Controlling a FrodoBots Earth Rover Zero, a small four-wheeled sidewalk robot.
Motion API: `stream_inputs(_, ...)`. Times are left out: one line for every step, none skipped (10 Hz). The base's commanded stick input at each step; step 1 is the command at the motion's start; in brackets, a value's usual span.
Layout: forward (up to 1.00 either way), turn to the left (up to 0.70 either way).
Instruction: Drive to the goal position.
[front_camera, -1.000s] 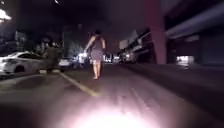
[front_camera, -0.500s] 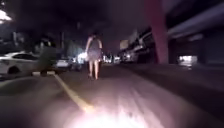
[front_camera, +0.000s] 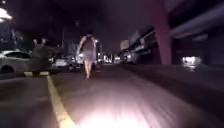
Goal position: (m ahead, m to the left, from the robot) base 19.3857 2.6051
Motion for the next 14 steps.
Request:
stream_inputs(1.0,0.0)
stream_inputs(1.0,0.0)
stream_inputs(1.0,0.0)
stream_inputs(1.0,0.0)
stream_inputs(1.0,0.0)
stream_inputs(1.0,0.0)
stream_inputs(1.0,0.0)
stream_inputs(1.0,0.0)
stream_inputs(1.0,0.0)
stream_inputs(1.0,0.0)
stream_inputs(1.0,0.0)
stream_inputs(1.0,0.0)
stream_inputs(1.0,0.0)
stream_inputs(1.0,0.0)
